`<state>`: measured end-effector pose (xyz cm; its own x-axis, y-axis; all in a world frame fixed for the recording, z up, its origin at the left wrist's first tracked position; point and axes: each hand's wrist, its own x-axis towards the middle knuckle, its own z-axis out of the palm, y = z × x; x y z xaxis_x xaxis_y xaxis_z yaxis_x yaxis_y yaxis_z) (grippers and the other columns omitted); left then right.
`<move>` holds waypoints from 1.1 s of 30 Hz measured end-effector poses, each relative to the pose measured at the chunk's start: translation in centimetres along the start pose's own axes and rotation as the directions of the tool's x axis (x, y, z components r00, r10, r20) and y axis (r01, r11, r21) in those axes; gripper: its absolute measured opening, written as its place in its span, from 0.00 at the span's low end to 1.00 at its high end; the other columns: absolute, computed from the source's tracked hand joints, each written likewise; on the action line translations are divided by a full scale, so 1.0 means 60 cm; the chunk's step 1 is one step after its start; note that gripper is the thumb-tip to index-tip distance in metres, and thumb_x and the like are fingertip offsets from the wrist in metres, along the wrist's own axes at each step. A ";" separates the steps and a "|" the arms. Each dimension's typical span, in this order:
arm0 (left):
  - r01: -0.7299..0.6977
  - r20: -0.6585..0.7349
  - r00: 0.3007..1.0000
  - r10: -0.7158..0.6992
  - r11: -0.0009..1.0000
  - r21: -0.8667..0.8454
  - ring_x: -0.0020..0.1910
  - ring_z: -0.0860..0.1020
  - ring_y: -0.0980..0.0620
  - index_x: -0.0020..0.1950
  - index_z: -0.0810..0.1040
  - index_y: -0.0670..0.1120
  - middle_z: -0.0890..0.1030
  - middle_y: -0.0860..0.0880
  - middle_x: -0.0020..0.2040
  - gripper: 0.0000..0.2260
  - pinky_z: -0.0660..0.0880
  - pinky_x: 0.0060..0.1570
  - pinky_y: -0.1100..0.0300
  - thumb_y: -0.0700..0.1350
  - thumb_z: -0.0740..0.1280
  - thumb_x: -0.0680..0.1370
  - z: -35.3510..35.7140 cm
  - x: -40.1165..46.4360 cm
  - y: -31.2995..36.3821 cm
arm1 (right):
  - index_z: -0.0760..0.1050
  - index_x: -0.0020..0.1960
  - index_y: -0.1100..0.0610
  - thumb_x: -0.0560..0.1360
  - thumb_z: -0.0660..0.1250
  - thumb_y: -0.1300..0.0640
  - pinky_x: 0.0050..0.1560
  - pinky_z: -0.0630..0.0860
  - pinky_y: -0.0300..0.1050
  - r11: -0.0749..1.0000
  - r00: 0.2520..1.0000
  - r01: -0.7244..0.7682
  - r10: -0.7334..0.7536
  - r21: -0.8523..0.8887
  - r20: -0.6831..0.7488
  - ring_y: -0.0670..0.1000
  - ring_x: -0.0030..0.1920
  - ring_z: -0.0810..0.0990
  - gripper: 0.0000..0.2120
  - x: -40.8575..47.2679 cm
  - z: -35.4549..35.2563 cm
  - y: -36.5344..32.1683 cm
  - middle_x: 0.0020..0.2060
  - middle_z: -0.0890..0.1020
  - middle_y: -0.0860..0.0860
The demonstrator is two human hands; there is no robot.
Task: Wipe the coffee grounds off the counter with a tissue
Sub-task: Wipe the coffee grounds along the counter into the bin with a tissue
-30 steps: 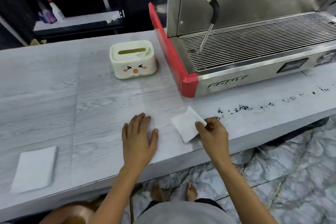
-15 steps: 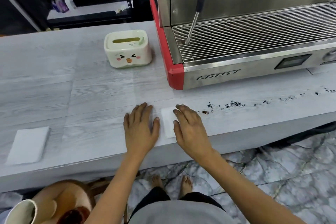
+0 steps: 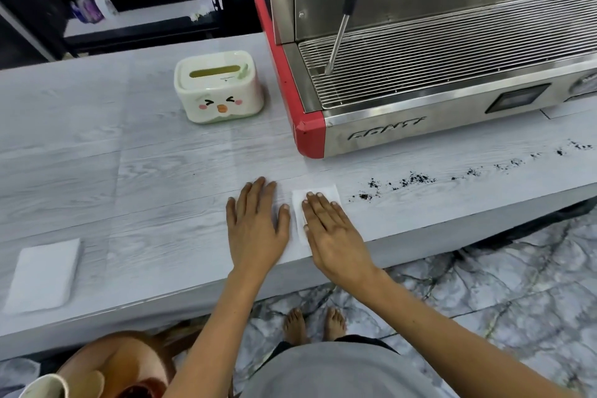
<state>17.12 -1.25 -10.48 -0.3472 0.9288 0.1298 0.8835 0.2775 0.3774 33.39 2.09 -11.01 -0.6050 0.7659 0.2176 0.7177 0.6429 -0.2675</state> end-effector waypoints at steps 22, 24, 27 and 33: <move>-0.043 0.030 0.999 0.044 0.999 -0.012 0.78 0.60 0.46 0.76 0.66 0.48 0.65 0.48 0.78 0.25 0.53 0.77 0.43 0.56 0.54 0.81 0.002 -0.010 0.016 | 0.67 0.71 0.65 0.82 0.52 0.56 0.73 0.63 0.53 0.994 0.994 -0.101 0.099 -0.047 -0.041 0.55 0.73 0.65 0.22 0.005 -0.004 0.030 0.71 0.69 0.60; -0.055 0.034 0.998 0.055 0.998 -0.011 0.78 0.59 0.47 0.76 0.66 0.48 0.65 0.48 0.78 0.25 0.53 0.77 0.43 0.56 0.55 0.81 0.003 -0.014 0.021 | 0.67 0.71 0.65 0.82 0.52 0.55 0.73 0.62 0.53 0.990 0.991 -0.126 0.123 -0.058 -0.052 0.55 0.73 0.65 0.22 0.004 -0.005 0.034 0.71 0.69 0.60; -0.065 0.041 0.997 0.065 0.998 -0.015 0.79 0.59 0.47 0.76 0.66 0.48 0.65 0.49 0.78 0.25 0.51 0.77 0.44 0.56 0.54 0.81 0.005 -0.017 0.027 | 0.66 0.72 0.65 0.82 0.53 0.55 0.74 0.60 0.53 0.983 0.984 -0.169 0.164 -0.076 -0.067 0.55 0.73 0.64 0.22 -0.006 -0.006 0.036 0.71 0.68 0.60; -0.078 0.061 0.995 0.078 0.997 -0.006 0.79 0.58 0.48 0.76 0.66 0.49 0.64 0.49 0.78 0.25 0.51 0.77 0.44 0.57 0.54 0.82 0.007 -0.019 0.038 | 0.65 0.73 0.63 0.82 0.51 0.54 0.74 0.60 0.53 0.990 0.991 -0.134 0.132 -0.053 -0.039 0.54 0.74 0.62 0.22 -0.016 -0.015 0.042 0.72 0.67 0.58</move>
<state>19.69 -1.54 -10.16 -0.2576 0.9608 0.1025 0.9060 0.2033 0.3712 36.07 2.97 -11.06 -0.4912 0.8435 0.2173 0.8092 0.5342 -0.2445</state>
